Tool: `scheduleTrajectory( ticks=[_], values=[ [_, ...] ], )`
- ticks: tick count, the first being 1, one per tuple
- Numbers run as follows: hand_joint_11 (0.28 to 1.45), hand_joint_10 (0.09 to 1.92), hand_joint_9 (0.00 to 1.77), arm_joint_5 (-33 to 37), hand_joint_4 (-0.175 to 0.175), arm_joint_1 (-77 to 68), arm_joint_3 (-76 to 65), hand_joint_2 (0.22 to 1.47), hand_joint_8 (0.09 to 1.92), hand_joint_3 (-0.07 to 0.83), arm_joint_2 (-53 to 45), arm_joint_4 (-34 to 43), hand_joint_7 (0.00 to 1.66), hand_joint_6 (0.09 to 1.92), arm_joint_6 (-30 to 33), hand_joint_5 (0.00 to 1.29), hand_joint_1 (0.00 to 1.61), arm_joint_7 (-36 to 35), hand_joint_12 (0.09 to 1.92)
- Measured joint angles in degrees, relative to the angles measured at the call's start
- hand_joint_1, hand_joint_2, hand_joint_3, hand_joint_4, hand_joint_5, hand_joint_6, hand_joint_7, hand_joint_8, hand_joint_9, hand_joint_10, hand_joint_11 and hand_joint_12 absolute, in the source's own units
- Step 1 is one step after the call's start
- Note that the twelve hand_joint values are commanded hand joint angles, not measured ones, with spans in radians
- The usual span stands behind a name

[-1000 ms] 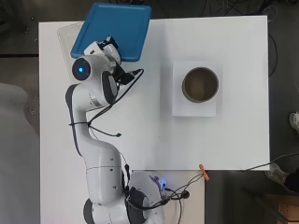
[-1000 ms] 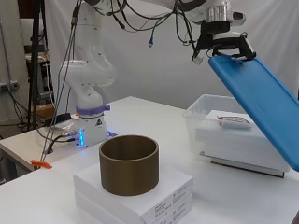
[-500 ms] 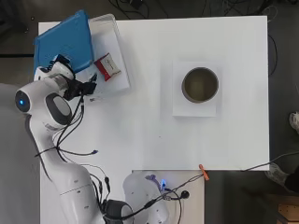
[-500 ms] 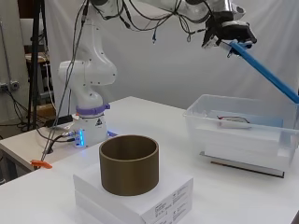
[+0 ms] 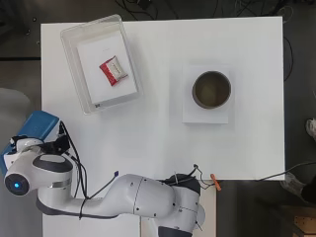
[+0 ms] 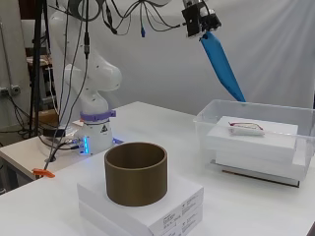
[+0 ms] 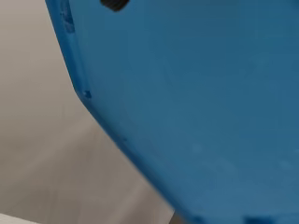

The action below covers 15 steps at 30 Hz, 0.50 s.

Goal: Teleoperate dual arm-hand system to remove items from a box

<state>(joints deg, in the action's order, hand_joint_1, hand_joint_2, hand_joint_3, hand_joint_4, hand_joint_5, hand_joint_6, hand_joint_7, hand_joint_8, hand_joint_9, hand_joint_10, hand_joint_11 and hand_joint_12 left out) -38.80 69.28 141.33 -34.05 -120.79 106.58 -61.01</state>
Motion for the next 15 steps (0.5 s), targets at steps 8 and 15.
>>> scheduleTrajectory(
  ticks=[8, 15],
  values=[
    [1.07, 1.92, 1.35, 22.0, 0.175, -33.45, -49.02, 1.22, 1.92, 0.001, 34.82, -2.1, 1.17, 1.92, -0.71, 0.67, 1.15, -12.31, 1.92],
    [1.08, 1.92, 1.36, 42.1, 0.175, -79.51, -108.95, 1.22, 1.92, -0.001, 79.78, -3.89, 1.16, 1.92, -1.61, 0.64, 1.18, -23.15, 1.92]
  ],
)
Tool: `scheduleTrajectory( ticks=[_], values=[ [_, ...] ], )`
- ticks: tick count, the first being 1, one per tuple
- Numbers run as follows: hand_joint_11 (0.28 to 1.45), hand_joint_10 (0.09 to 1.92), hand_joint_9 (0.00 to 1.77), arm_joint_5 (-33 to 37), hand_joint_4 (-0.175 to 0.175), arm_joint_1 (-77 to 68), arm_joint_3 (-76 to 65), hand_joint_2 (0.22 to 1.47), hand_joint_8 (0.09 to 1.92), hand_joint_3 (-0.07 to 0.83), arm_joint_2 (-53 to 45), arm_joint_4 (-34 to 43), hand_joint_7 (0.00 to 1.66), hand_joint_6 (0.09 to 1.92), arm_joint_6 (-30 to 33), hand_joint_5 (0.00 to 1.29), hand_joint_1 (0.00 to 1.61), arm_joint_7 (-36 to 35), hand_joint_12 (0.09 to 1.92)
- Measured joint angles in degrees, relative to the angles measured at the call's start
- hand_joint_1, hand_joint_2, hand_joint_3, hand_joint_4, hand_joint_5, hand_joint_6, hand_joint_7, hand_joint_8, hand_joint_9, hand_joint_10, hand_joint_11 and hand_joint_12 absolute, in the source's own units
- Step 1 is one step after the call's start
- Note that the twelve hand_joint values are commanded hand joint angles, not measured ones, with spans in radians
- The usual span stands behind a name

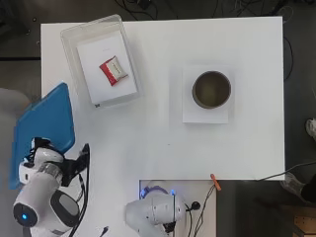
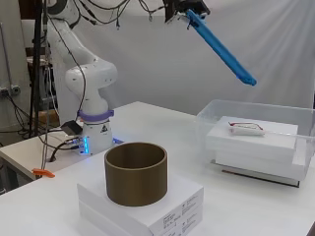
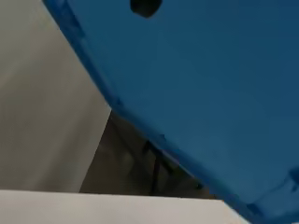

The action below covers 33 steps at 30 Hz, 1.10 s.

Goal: Teleoperate dual arm-hand system to remove items from a box

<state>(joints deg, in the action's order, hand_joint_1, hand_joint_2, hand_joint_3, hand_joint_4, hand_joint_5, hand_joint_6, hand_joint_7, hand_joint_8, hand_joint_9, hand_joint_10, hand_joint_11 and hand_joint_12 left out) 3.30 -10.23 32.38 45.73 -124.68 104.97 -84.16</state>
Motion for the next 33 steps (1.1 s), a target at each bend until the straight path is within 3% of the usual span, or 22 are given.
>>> scheduleTrajectory(
  ticks=[9, 14, 19, 20, 21, 22, 23, 24, 26, 33],
  values=[
    [1.09, 1.92, 1.37, 5.64, 0.175, -9.18, -5.69, 1.23, 1.92, 0.003, 9.12, -2.75, 1.16, 1.92, 0.04, 0.62, 1.14, -4.06, 1.92],
    [1.1, 1.92, 1.38, 6.21, 0.175, -14.1, -9.99, 1.22, 1.92, -0.001, 17.41, -11.59, 1.19, 1.92, -1.5, 0.67, 1.07, -5.51, 1.92],
    [1.12, 1.92, 1.42, 7.27, 0.175, -14.31, -11.31, 1.22, 1.92, -0.001, 16.7, -14.94, 1.21, 1.92, -3.47, 0.77, 1.02, -3.6, 1.92],
    [1.08, 1.92, 1.38, 7.97, 0.175, -14.43, -11.5, 1.22, 1.92, 0.0, 16.48, -15.7, 1.17, 1.92, -4.11, 0.74, 0.91, -3.63, 1.91],
    [0.85, 1.38, 1.06, 8.57, 0.107, -14.62, -11.74, 1.08, 1.36, -0.011, 16.46, -16.29, 0.88, 1.34, -5.09, 0.52, 0.57, -3.94, 1.38],
    [0.66, 0.84, 0.75, 9.06, 0.064, -14.77, -12.12, 0.93, 0.8, -0.017, 16.44, -16.52, 0.58, 0.78, -5.63, 0.3, 0.31, -4.28, 0.84],
    [0.57, 0.46, 0.57, 9.54, 0.049, -14.8, -12.59, 0.83, 0.42, -0.015, 16.23, -16.53, 0.41, 0.41, -6.01, 0.2, 0.15, -4.43, 0.46],
    [0.52, 0.24, 0.49, 9.86, 0.045, -14.66, -12.99, 0.76, 0.21, -0.011, 15.58, -16.04, 0.32, 0.21, -6.56, 0.16, 0.07, -4.03, 0.24],
    [0.48, 0.09, 0.42, 10.28, 0.043, -14.13, -13.02, 0.76, 0.09, 0.003, 13.4, -13.82, 0.26, 0.09, -7.26, 0.14, 0.02, 0.38, 0.09],
    [0.48, 0.09, 0.46, 7.32, 0.042, -8.11, -11.98, 0.93, 0.09, 0.009, 1.64, -7.36, 0.39, 0.09, -5.65, 0.35, 0.01, 30.77, 0.09]
  ],
)
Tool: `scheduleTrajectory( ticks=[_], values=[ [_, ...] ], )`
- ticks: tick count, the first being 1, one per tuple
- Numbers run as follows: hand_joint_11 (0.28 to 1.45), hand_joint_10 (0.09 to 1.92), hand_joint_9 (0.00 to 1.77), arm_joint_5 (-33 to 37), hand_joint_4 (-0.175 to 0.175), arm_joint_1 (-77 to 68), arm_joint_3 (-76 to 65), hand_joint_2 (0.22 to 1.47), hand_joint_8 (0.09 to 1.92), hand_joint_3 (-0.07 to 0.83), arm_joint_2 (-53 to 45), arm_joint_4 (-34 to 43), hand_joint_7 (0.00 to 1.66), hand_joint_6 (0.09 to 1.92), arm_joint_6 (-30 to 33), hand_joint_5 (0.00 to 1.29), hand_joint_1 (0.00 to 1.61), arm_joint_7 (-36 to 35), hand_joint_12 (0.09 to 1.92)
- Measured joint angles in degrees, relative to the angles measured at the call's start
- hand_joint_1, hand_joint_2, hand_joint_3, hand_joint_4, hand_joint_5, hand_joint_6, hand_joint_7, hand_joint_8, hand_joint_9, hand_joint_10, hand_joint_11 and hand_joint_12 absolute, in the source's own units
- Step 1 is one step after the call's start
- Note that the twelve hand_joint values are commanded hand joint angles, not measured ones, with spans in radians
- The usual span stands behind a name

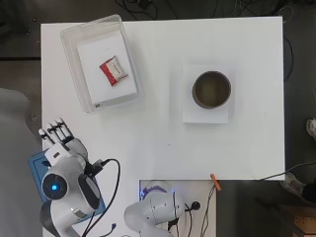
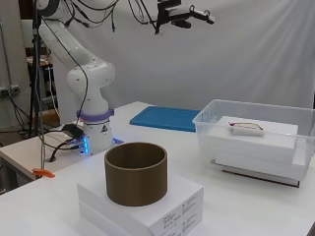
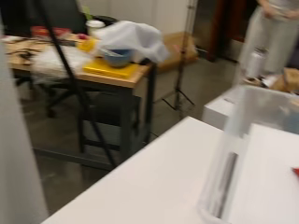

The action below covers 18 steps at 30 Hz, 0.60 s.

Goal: Teleoperate dual arm-hand system to remove items from a box

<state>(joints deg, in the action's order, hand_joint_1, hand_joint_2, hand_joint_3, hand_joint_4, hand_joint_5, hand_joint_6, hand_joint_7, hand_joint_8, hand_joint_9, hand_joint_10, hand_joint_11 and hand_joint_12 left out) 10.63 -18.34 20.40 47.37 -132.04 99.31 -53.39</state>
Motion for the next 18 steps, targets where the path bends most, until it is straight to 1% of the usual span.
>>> scheduleTrajectory(
  ticks=[1, 2, 4, 6, 8, 10, 14, 15, 18],
  values=[
    [0.49, 0.09, 0.46, -0.74, 0.041, 1.31, -0.43, 0.95, 0.09, 0.01, -3.47, 1.03, 0.4, 0.09, 0.52, 0.37, 0.01, 3.6, 0.09],
    [0.49, 0.09, 0.45, -1.18, 0.04, 2.12, -0.95, 0.96, 0.09, 0.012, -5.63, 1.7, 0.4, 0.09, 0.77, 0.38, 0.01, 4.97, 0.09],
    [0.5, 0.09, 0.45, -2.91, 0.034, 3.45, -2.02, 0.96, 0.09, 0.01, -8.83, 2.42, 0.41, 0.09, 2.02, 0.38, 0.01, 6.73, 0.09],
    [0.5, 0.09, 0.45, -6.95, 0.023, 5.08, -4.59, 0.96, 0.09, 0.005, -11.9, 2.49, 0.4, 0.09, 5.18, 0.37, 0.03, 8.03, 0.09],
    [0.49, 0.09, 0.45, -9.59, 0.014, 6.36, -6.56, 0.96, 0.09, 0.005, -16.11, 3.99, 0.39, 0.09, 6.31, 0.35, 0.05, 9.26, 0.09],
    [0.5, 0.09, 0.46, -11.85, 0.002, 7.38, -8.53, 0.96, 0.09, 0.004, -21.19, 6.06, 0.39, 0.09, 6.47, 0.35, 0.06, 9.21, 0.09],
    [0.51, 0.09, 0.47, -15.38, -0.017, 8.77, -13.42, 0.97, 0.09, 0.004, -30.16, 8.62, 0.41, 0.09, 11.42, 0.35, 0.09, 5.96, 0.09],
    [0.51, 0.09, 0.48, -16.07, -0.02, 8.96, -13.95, 0.96, 0.09, 0.003, -31.98, 9.52, 0.42, 0.09, 11.85, 0.35, 0.1, 5.57, 0.09],
    [0.51, 0.09, 0.44, -17.03, -0.021, 9.34, -14.81, 0.94, 0.09, -0.005, -37.63, 13.63, 0.39, 0.09, 10.22, 0.35, 0.13, 4.95, 0.09]
  ],
)
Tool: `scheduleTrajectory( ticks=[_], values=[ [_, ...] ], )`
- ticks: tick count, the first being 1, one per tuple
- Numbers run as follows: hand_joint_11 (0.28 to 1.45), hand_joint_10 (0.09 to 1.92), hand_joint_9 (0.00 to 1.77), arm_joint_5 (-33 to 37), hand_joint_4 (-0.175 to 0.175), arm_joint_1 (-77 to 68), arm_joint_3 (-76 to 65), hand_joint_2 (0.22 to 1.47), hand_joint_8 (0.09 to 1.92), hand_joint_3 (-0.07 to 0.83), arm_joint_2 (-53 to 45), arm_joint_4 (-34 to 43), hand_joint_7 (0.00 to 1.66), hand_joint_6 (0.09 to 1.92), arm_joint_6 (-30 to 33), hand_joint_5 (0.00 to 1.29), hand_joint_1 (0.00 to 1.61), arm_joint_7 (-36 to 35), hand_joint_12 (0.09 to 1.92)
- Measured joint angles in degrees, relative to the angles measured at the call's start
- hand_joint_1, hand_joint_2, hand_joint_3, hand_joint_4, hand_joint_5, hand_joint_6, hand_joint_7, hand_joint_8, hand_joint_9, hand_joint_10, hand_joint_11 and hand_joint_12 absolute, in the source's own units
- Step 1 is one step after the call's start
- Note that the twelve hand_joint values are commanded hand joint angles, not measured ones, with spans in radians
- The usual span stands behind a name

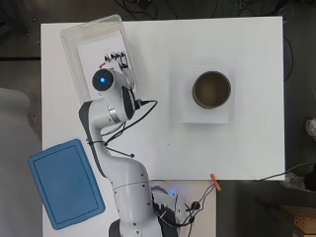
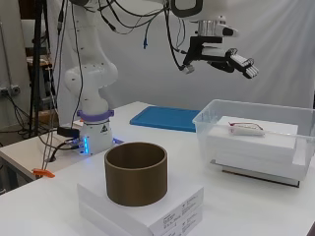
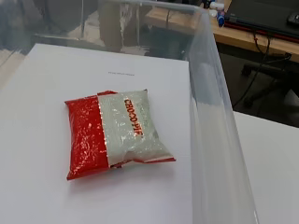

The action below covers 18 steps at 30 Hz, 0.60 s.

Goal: Teleoperate dual arm-hand system to remove items from a box

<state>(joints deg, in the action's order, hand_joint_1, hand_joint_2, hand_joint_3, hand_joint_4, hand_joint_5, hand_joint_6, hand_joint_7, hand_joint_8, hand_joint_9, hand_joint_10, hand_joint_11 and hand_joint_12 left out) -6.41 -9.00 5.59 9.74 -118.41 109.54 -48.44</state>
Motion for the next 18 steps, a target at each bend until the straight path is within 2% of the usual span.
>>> scheduleTrajectory(
  ticks=[4, 8, 18],
  values=[
    [0.5, 0.09, 0.45, 0.18, -0.026, 1.49, 0.87, 0.91, 0.09, -0.016, -7.44, 2.95, 0.39, 0.09, -1.24, 0.32, 0.16, -2.64, 0.09],
    [0.5, 0.09, 0.46, 2.92, -0.003, 13.02, 11.95, 0.88, 0.09, -0.018, -3.3, 3.87, 0.41, 0.09, -1.51, 0.33, 0.22, -4.55, 0.09],
    [0.49, 0.09, 0.46, 12.7, 0.003, 84.9, 79.41, 0.9, 0.09, -0.002, 13.33, 4.01, 0.43, 0.09, 1.34, 0.33, 0.23, -18.26, 0.09]
  ],
)
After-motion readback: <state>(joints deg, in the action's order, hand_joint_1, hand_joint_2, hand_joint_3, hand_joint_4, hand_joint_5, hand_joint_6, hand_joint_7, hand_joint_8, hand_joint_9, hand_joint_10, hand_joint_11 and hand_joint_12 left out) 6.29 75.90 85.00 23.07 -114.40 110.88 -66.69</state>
